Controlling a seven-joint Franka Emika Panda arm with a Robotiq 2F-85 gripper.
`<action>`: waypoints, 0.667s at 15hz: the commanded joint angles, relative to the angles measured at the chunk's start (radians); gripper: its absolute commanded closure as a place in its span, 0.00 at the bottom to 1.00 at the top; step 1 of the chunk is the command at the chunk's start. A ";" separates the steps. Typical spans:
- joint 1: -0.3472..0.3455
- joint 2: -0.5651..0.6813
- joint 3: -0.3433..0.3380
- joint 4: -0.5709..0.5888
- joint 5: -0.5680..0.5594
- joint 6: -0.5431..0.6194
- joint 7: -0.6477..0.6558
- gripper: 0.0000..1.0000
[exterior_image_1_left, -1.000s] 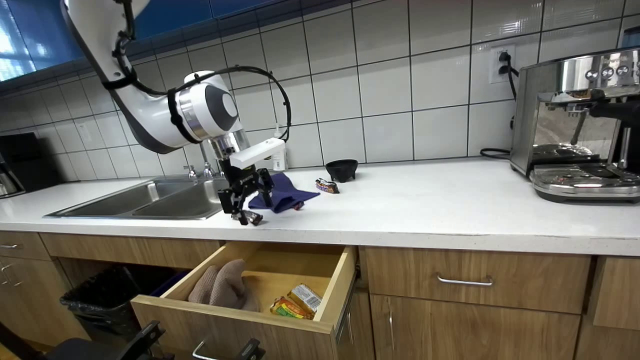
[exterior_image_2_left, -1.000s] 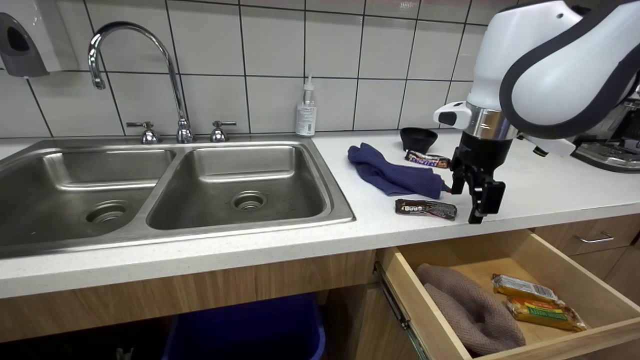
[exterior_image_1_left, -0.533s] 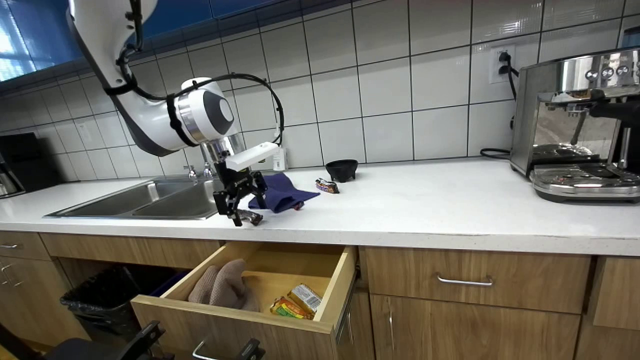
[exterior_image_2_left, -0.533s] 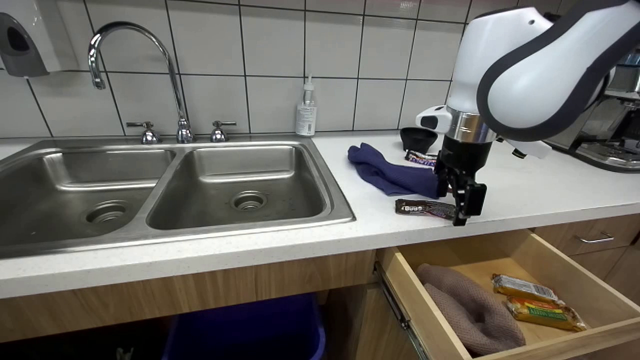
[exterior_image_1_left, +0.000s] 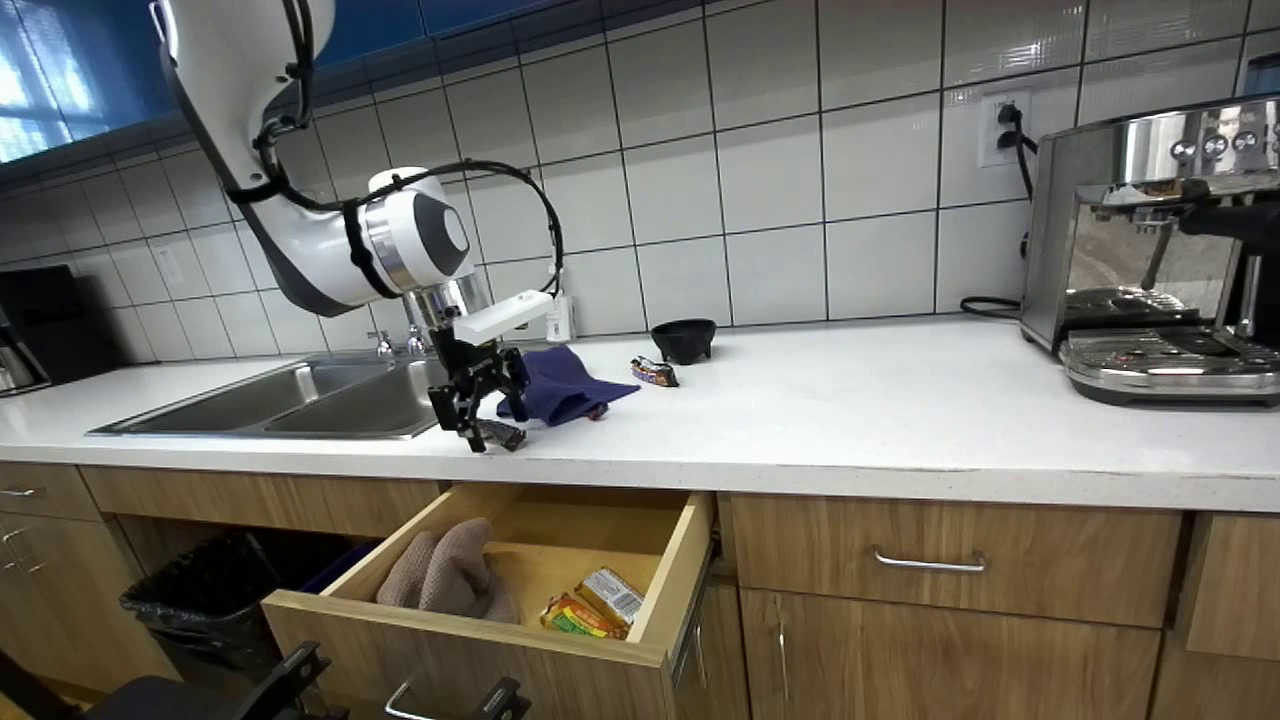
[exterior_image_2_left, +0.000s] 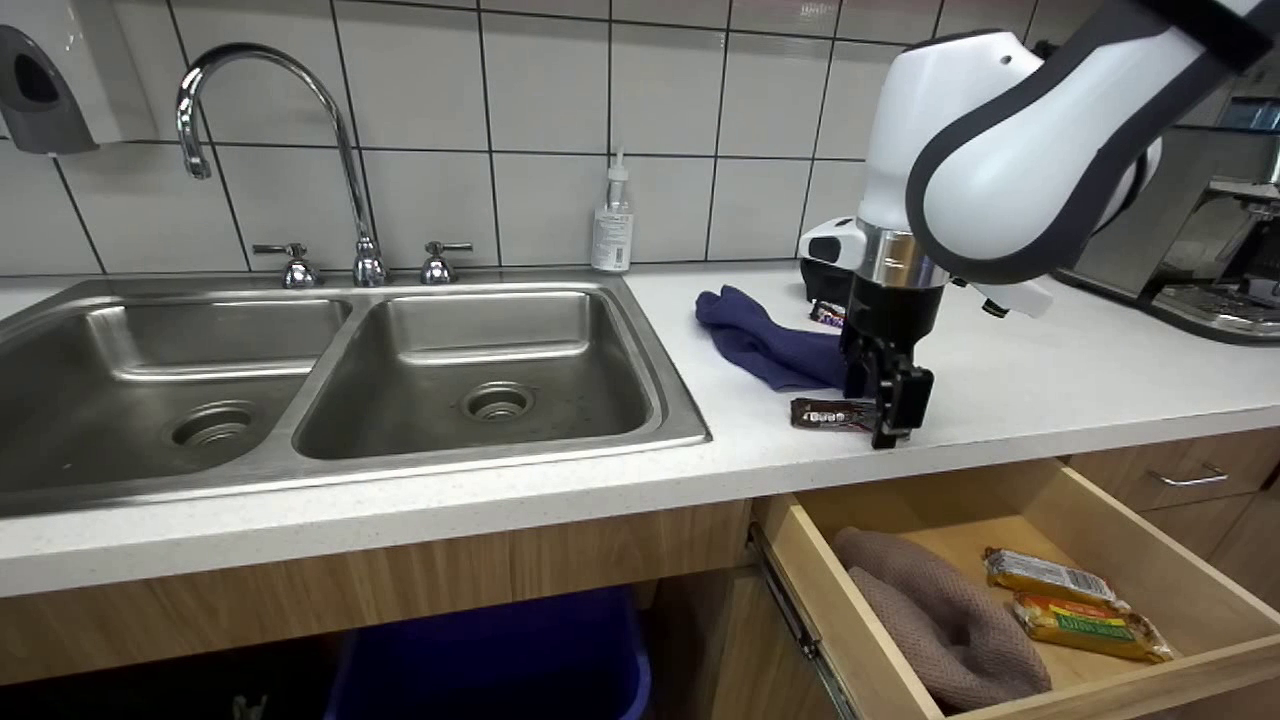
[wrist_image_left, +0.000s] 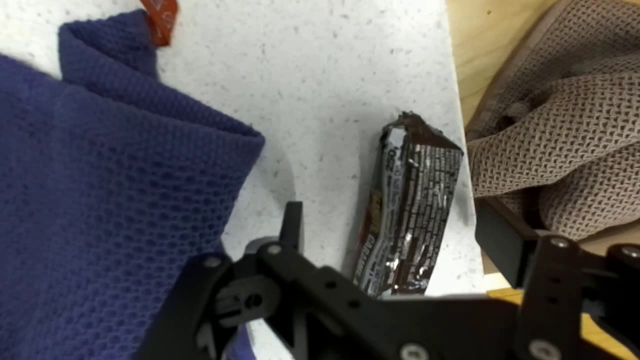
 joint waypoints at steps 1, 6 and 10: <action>-0.006 0.021 0.016 0.050 0.015 -0.045 -0.033 0.42; -0.005 0.024 0.017 0.065 0.015 -0.061 -0.029 0.81; -0.008 -0.003 0.021 0.048 0.014 -0.046 -0.033 0.99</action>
